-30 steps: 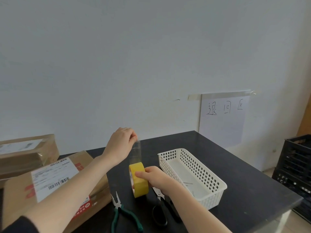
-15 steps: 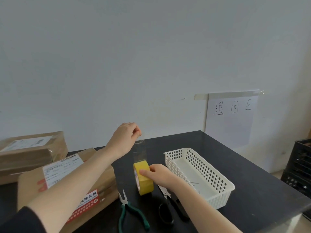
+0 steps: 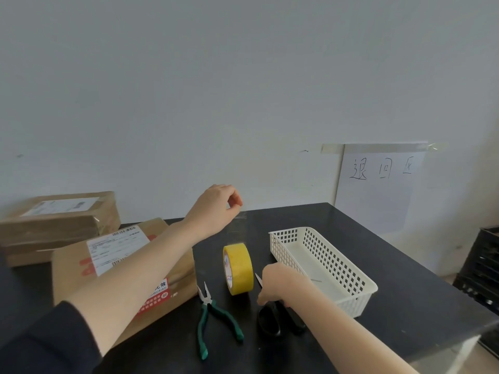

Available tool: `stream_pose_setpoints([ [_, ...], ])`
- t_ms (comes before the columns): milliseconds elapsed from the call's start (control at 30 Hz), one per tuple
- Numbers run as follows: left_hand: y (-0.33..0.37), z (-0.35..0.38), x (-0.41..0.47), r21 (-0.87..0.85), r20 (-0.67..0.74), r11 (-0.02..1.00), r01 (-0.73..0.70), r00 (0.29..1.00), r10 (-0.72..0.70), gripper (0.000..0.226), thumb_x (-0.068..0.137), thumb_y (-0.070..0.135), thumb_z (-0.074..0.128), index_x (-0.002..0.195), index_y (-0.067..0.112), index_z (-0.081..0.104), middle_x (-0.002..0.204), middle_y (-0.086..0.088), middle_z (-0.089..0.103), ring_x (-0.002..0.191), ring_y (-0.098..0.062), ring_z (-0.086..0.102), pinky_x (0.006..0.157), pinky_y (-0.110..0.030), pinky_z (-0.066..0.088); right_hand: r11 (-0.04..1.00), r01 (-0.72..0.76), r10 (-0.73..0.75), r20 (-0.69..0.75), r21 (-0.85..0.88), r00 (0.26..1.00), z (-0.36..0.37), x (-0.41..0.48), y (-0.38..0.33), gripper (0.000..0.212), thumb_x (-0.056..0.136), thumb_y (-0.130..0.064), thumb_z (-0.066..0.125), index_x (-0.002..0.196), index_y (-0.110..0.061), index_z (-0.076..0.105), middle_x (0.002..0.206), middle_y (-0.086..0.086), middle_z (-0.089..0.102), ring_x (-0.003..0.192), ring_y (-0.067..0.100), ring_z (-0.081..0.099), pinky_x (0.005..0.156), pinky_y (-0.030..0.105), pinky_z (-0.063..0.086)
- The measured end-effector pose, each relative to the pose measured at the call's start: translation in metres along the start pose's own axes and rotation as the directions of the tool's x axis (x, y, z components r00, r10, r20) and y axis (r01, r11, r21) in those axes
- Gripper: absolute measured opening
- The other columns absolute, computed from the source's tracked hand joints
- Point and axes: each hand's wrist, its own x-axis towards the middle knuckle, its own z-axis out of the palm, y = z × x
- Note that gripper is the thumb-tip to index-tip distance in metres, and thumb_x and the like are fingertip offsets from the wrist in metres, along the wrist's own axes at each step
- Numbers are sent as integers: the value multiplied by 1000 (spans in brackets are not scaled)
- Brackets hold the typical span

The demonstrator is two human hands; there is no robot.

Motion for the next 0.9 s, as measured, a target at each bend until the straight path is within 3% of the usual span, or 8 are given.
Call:
stream_pose_setpoints([
  [67,0,-1,-1,3,-1,1000,-10,1000,10,5,91,17,57,92,17,61,94,6,60,89,-9,53,78,-22,45,999,-46,46,8,-30,999,9,4,1,62,85,-37,71,132,-3,50,125,13,58,110,32,60,89,41,52],
  [133,0,-3,-2,8,6,1000,-14,1000,14,5,92,18,57,92,17,62,93,6,59,89,-9,53,78,-23,46,995,-75,76,17,-66,997,15,5,2,70,83,-41,73,137,-4,46,131,12,55,117,33,57,94,43,51],
  [333,1,-6,-3,11,25,1000,-22,999,22,8,91,19,57,94,16,63,96,3,63,91,-11,53,77,-23,45,992,-113,114,15,-56,993,21,-4,7,58,84,-29,72,131,-3,51,126,13,58,112,34,62,88,41,53],
  [467,2,-6,-3,26,29,999,-22,999,21,8,92,20,57,96,16,63,99,2,63,92,-12,54,79,-25,47,976,-128,122,48,177,991,14,-13,14,43,87,-22,64,121,0,48,107,20,63,91,38,68,73,41,56],
  [533,2,-7,-3,29,31,999,-21,999,20,8,92,20,57,96,16,62,99,1,63,92,-12,54,79,-25,47,872,-145,118,86,468,989,14,-10,21,39,89,-19,63,116,2,44,101,26,63,69,36,67,59,40,58],
  [600,3,-7,-3,31,32,999,-23,999,22,7,92,19,57,96,16,62,99,2,63,92,-12,54,79,-26,47,734,-142,94,108,664,990,13,-9,26,35,93,-18,61,117,1,42,100,30,63,63,32,69,59,41,60],
  [733,3,-9,-3,33,34,999,-11,999,10,8,91,19,57,96,16,63,98,2,63,92,-13,54,81,-30,49,481,-1,47,-25,877,999,8,-11,32,24,97,-15,55,112,-10,37,104,29,60,61,28,70,65,42,62],
  [900,2,-8,-2,35,29,999,-7,1000,6,7,91,18,57,94,17,63,96,3,64,92,-13,54,80,-29,48,177,224,-15,-225,958,974,-6,-14,38,34,95,-4,56,121,-13,36,105,21,61,72,30,69,76,44,60],
])
